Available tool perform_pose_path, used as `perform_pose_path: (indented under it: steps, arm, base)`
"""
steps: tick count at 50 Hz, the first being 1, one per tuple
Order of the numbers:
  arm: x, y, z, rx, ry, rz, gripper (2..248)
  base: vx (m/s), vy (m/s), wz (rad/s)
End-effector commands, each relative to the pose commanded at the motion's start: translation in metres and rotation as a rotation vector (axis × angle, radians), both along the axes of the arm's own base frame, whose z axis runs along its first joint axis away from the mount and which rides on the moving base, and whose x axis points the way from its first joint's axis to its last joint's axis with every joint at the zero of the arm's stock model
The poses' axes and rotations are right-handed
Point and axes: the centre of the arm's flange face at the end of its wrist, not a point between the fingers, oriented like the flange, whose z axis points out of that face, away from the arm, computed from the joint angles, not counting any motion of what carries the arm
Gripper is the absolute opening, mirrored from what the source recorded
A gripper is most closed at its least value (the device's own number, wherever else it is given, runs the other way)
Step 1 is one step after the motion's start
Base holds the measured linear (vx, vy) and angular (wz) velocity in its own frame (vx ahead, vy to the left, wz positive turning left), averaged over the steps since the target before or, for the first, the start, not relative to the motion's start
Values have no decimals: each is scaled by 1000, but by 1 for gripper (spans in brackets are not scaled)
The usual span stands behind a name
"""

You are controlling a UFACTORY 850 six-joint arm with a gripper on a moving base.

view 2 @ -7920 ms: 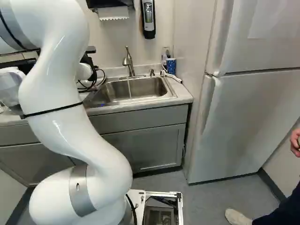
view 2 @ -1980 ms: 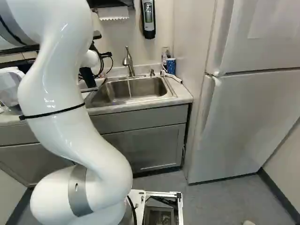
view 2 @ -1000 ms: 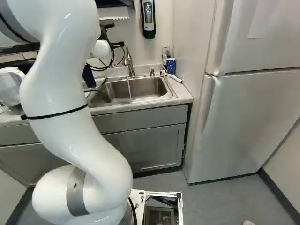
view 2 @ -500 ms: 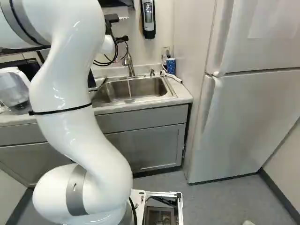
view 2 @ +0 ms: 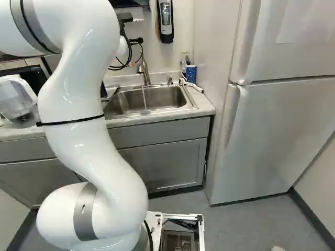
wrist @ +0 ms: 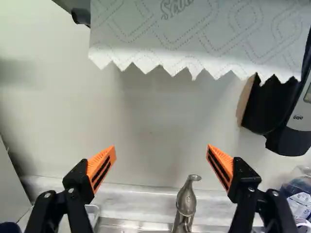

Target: Rinse the cup and place it in the tray

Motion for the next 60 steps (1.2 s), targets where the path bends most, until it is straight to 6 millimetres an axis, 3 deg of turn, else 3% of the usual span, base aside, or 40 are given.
perform_pose_path:
  steps: [35,60]
  arm:
    - [49,6,-15,-8,53,-9,247]
    - [50,17,-23,-3,133,-5,247]
  base:
    - [0,0,0]
    - [0,0,0]
